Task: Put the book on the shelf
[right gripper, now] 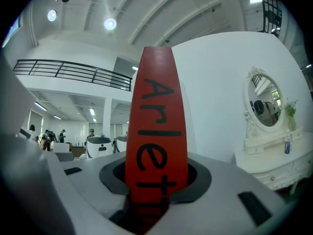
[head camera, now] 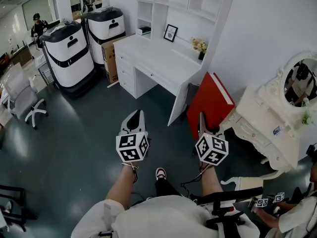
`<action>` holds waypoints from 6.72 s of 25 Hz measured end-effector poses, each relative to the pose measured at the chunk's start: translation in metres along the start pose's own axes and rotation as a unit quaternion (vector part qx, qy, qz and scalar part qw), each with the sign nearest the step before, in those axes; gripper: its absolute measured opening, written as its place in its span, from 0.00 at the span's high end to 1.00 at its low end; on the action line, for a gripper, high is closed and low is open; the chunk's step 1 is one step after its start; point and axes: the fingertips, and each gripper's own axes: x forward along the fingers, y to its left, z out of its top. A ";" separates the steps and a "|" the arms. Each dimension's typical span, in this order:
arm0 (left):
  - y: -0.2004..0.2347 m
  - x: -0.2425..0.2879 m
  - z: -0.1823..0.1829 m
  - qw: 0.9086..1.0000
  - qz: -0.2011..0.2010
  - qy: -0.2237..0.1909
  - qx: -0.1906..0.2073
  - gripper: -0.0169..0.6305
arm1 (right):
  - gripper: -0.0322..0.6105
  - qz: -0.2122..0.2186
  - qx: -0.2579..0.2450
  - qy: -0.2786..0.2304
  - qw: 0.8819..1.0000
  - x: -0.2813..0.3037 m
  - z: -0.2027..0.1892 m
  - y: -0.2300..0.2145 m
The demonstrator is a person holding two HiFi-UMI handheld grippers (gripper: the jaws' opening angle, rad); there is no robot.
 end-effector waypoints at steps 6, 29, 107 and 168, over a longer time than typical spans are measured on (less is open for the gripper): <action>0.014 0.047 0.000 1.000 0.006 0.000 0.001 0.96 | 0.68 0.001 0.012 0.001 1.000 0.051 -0.003 -0.009; 0.023 0.265 0.010 1.000 0.003 0.008 0.024 0.96 | 0.68 0.014 0.030 -0.003 0.999 0.267 0.010 -0.073; 0.047 0.735 0.038 0.974 -0.221 0.036 0.044 0.96 | 0.68 -0.238 0.009 -0.006 0.971 0.592 0.028 -0.170; -0.028 0.810 0.274 0.962 -0.218 -0.108 0.125 0.96 | 0.68 -0.222 -0.129 -0.138 0.956 0.694 0.304 -0.130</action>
